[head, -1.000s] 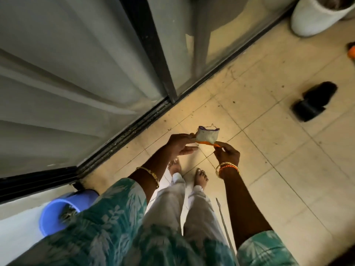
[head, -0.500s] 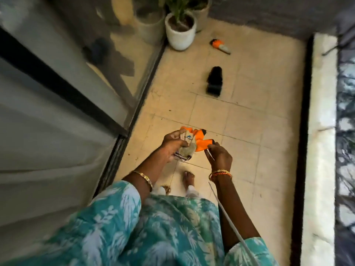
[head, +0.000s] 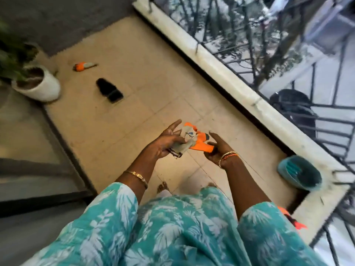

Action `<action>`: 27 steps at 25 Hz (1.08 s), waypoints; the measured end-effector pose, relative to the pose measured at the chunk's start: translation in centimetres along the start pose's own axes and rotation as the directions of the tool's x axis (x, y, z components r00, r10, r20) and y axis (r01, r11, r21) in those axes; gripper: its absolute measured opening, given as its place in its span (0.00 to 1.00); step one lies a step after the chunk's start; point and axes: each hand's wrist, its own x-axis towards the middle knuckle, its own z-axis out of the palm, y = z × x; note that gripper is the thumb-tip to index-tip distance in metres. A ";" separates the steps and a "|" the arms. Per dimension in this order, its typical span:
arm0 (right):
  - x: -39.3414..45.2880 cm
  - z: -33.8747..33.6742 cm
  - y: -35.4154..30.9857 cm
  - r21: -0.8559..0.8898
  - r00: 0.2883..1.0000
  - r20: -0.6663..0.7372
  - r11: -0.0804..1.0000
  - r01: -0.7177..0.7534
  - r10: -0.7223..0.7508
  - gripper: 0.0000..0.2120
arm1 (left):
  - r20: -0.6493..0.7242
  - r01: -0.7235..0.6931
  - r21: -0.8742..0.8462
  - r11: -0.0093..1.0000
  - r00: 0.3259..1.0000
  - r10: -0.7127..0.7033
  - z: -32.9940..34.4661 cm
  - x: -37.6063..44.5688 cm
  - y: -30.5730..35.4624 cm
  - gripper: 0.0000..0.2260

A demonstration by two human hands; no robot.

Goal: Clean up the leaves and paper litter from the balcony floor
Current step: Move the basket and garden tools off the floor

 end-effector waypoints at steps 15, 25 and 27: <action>-6.6 -34.8 -7.9 0.475 0.955 -0.286 0.855 0.207 -0.073 0.07 | 0.189 0.268 0.558 0.786 0.881 -0.434 31.3 8.5 -13.6 0.16; -5.0 -47.1 -15.1 0.580 0.883 -0.453 0.710 0.399 -0.126 0.10 | 0.110 0.223 0.703 0.675 0.904 -0.412 44.8 19.6 -16.3 0.11; -4.1 -49.1 -16.7 0.598 0.881 -0.461 0.697 0.397 -0.106 0.06 | 0.082 0.193 0.762 0.619 0.918 -0.388 47.7 22.8 -16.8 0.07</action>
